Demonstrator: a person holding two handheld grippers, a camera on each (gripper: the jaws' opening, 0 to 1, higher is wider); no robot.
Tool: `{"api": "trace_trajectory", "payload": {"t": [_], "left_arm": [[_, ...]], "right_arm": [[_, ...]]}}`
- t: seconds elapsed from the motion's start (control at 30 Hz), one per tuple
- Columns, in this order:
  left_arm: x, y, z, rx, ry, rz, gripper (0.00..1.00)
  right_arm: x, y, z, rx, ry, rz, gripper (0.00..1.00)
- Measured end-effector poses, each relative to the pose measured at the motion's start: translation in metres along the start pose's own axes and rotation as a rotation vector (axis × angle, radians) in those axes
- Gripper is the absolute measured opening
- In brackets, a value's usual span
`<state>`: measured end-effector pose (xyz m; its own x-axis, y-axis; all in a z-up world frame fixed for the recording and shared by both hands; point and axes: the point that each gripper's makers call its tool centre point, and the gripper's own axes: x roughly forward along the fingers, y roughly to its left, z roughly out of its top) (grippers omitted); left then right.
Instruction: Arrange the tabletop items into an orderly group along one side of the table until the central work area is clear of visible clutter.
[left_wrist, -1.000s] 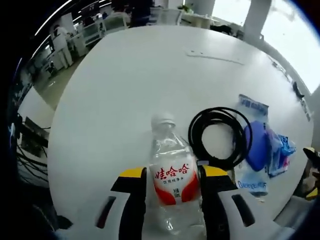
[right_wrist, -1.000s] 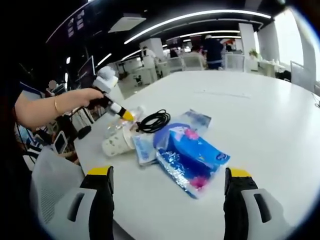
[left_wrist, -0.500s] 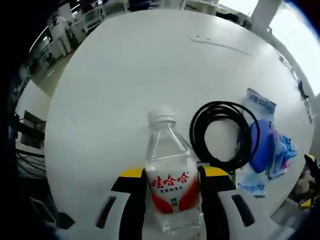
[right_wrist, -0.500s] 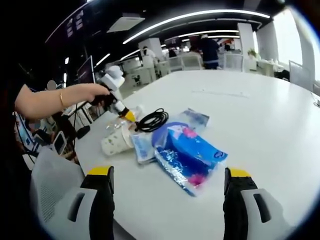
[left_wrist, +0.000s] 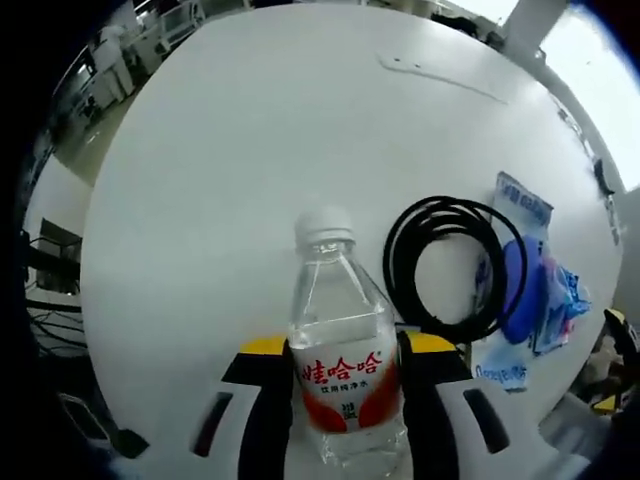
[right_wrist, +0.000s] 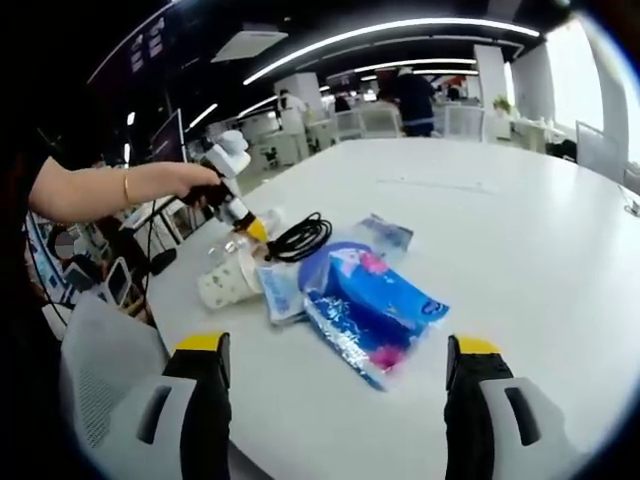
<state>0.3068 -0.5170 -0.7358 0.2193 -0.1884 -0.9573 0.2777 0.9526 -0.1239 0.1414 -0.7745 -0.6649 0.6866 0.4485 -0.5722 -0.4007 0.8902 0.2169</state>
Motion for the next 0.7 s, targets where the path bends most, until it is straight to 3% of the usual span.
{"api": "trace_trajectory", "payload": {"t": [0.2,0.7], "left_arm": [[-0.001,0.001,-0.003,0.038,0.016,0.007,0.39],[-0.01,0.008,-0.012,-0.002,0.002,-0.026,0.37]], "right_arm": [[-0.002,0.0,0.0,0.009,-0.005,-0.003,0.87],[-0.005,-0.003,0.005,-0.003,-0.009,-0.009,0.86]]}}
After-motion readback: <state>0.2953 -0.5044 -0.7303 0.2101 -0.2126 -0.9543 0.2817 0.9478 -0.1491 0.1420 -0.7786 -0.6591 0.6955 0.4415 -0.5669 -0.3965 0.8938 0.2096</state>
